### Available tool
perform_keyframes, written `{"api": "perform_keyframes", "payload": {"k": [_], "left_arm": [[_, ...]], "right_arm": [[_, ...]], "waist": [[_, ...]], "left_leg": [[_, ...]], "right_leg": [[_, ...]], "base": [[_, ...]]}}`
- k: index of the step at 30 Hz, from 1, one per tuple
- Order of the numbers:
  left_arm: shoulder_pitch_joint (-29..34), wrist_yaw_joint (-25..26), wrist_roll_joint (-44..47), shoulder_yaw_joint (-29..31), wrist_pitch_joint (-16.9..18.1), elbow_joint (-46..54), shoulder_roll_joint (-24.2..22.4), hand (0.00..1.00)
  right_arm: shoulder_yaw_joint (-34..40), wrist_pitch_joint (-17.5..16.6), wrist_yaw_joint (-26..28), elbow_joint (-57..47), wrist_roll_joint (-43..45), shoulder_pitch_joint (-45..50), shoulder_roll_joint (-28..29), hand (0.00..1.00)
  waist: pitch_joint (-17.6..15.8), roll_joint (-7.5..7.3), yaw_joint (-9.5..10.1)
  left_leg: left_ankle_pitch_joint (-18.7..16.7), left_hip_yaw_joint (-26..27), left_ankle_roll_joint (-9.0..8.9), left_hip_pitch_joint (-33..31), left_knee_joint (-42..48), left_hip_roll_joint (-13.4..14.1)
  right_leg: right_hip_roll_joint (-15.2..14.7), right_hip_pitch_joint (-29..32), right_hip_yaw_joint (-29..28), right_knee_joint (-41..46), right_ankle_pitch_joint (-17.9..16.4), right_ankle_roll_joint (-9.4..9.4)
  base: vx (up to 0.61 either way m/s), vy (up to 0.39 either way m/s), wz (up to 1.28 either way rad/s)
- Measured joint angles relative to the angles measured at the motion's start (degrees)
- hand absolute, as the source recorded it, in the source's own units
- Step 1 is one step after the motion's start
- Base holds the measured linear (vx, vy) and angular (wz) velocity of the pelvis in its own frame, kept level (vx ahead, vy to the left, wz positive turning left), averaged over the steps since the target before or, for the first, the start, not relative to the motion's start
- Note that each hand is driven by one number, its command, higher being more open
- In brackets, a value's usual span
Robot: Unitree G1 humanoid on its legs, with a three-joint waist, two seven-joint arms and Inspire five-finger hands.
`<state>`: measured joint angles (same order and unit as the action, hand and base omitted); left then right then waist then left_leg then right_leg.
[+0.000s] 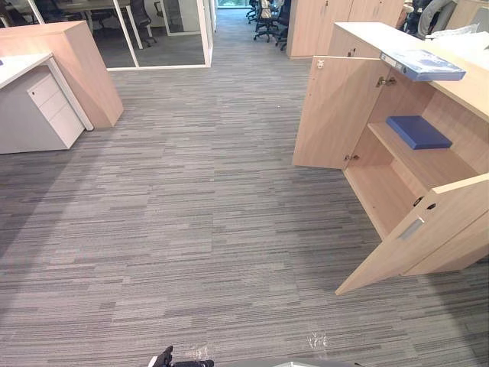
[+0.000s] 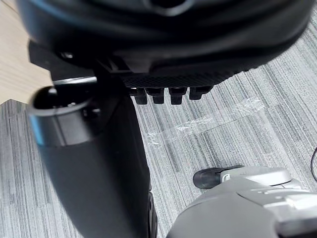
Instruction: Walk over to the cabinet, pick up the folder, carry it to the office cabinet, place the folder inside the office cabinet, then close the office cabinet door
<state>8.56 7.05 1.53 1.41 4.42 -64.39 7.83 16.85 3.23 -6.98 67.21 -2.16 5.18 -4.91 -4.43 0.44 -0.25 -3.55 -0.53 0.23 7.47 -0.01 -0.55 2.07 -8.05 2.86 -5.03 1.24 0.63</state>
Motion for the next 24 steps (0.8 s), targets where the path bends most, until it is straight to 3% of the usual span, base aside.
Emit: {"api": "perform_keyframes", "payload": {"k": [7, 19, 22, 23, 24], "left_arm": [[-0.54, 3.79, -4.53, -0.05, 0.16, 0.06, -0.25, 1.00], [-0.60, 3.74, -4.51, 0.17, 0.16, 0.27, 0.08, 1.00], [-0.21, 3.65, -4.41, 4.80, 0.23, 3.47, -1.21, 1.00], [0.11, 3.45, -4.32, 6.96, 0.36, 5.73, -2.03, 1.00], [0.21, 3.35, -4.23, 9.40, 0.61, 8.40, -3.10, 1.00]], "right_arm": [[-0.03, 0.00, -1.75, 0.17, 0.03, -0.34, 0.11, 1.00], [0.01, -0.04, -1.95, 1.04, 0.06, -1.05, 0.25, 1.00], [2.34, -0.11, -1.80, 0.74, 0.29, -1.64, 0.56, 1.00], [2.25, -0.06, -1.91, -0.39, 1.29, -1.49, 0.59, 1.00], [2.17, -0.01, -2.02, -1.36, 1.34, -1.22, 0.57, 1.00]], "waist": [[-0.36, -0.22, -0.02], [-0.74, -0.78, -0.11], [-3.12, -0.34, 0.19], [-4.25, -0.02, 0.26], [-4.87, 0.34, 0.33]], "left_leg": [[0.36, -0.19, 0.05, -0.02, -0.87, 0.00], [-0.27, -0.04, -0.19, -1.87, 0.51, -0.24], [-7.07, 0.33, -2.09, -7.98, 14.72, 1.02], [-8.95, 0.77, -3.57, -11.86, 23.77, 1.88], [-8.91, 2.25, -3.81, -17.06, 34.96, 2.97]], "right_leg": [[0.06, 0.37, 0.26, 0.16, 0.02, -0.02], [-0.16, 1.64, 0.06, 0.21, 0.05, 0.02], [0.68, 1.70, -0.04, 1.05, -1.16, -1.55], [1.16, 1.66, 0.14, 2.30, -2.15, -2.70], [1.39, 1.63, 0.32, 3.66, -2.99, -3.36]], "base": [[0.00, 0.000, 0.00], [0.00, 0.000, 0.00], [-0.03, 0.009, -0.02], [-0.05, 0.017, -0.01], [0.00, 0.000, 0.00]]}}
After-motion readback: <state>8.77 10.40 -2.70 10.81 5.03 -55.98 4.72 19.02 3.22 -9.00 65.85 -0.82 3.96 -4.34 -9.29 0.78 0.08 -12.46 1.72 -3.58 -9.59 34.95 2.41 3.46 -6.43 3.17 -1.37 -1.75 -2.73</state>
